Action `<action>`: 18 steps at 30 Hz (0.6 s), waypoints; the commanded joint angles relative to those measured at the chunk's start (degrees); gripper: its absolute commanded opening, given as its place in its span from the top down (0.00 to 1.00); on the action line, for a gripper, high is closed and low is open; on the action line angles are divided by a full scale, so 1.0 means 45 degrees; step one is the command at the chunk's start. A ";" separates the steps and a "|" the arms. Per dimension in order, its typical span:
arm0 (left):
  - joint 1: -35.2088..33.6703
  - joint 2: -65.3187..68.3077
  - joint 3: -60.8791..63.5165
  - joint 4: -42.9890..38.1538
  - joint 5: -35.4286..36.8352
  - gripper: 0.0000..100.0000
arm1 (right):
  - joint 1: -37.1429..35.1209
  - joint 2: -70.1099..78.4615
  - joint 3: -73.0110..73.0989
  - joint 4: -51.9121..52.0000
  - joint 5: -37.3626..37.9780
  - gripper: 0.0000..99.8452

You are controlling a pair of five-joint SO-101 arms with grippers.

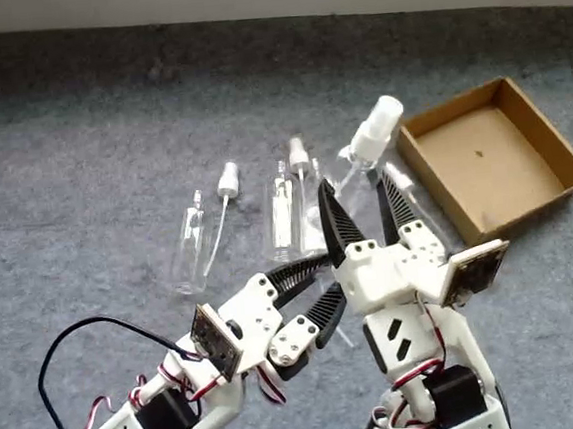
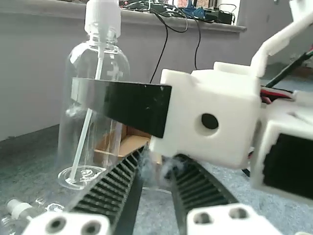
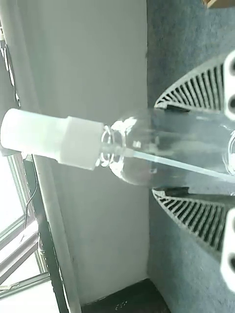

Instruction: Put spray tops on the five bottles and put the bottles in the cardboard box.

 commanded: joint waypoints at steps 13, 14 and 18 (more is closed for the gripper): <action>-0.0225 -0.0029 0.0264 0.0059 0.0137 0.99 | -0.0733 -0.0029 -0.0791 -0.0283 0.0215 0.93; -0.0459 -0.0029 0.0264 0.0059 0.0137 0.99 | -0.0733 -0.0029 -0.0791 -0.0283 0.0215 0.93; -0.1045 -0.0029 0.0264 0.0098 0.0156 0.99 | -0.0733 -0.0029 -0.0791 -0.0283 0.0234 0.93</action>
